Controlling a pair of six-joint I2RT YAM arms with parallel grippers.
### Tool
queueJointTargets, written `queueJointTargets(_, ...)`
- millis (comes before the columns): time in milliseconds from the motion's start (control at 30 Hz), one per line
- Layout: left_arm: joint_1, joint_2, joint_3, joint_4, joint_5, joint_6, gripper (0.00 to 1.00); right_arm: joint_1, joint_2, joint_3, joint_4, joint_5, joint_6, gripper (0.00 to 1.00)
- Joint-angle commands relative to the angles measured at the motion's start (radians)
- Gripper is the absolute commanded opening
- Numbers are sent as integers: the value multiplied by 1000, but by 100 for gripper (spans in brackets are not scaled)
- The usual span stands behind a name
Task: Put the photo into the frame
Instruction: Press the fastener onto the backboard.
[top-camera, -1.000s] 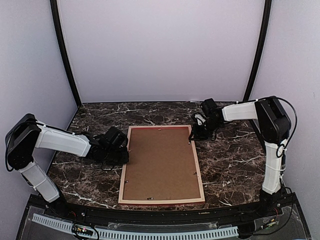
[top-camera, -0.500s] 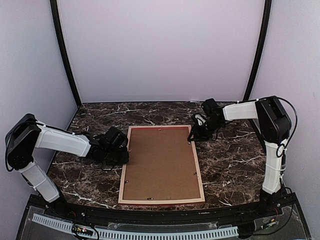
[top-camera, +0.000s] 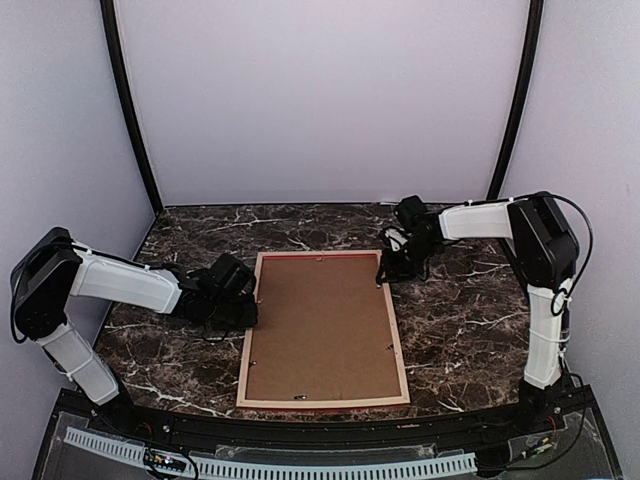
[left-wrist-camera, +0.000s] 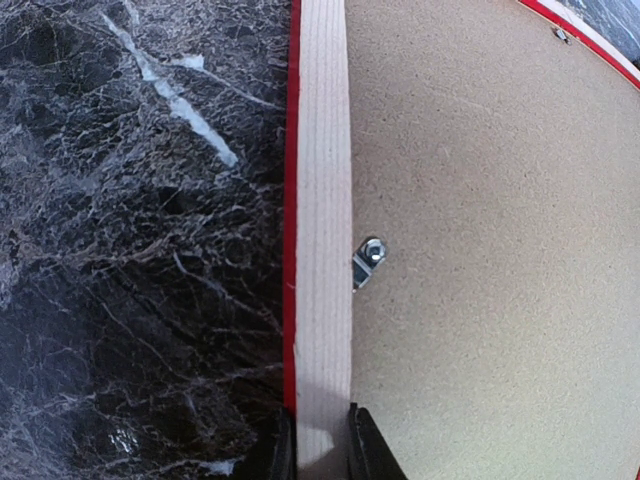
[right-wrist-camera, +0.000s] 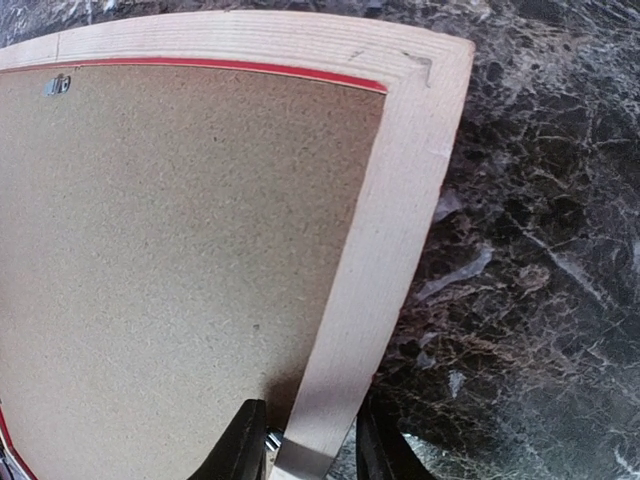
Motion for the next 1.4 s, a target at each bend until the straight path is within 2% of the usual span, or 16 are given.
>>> queueJointTargets(0, -1, -1, -16, -82, 20, -35, 0, 8, 47, 8, -84, 60, -28, 27)
queueJointTargets(333, 0, -6, -18, -87, 17, -33, 0, 3, 71, 40, -119, -13, -75, 17)
queueJointTargets(467, -1, -5, -19, -87, 16, -36, 0, -18, 68, 25, -87, -158, -85, 16)
queueJointTargets(567, 0, -6, -20, -86, 17, -35, 0, -40, 57, 8, -45, -254, -67, 19)
queueJointTargets(700, 0, -3, -19, -85, 18, -35, 0, -50, 54, 5, -16, -305, -43, 31)
queueJointTargets(967, -1, 0, -15, -83, 19, -33, 0, -17, 36, 15, -46, -145, -16, 41)
queueJointTargets(1100, -1, 7, -9, -85, 23, -30, 0, 22, 41, 25, -78, 6, -5, 42)
queueJointTargets(1367, -1, 8, -6, -90, 24, -28, 0, 59, 49, 26, -104, 118, 3, 40)
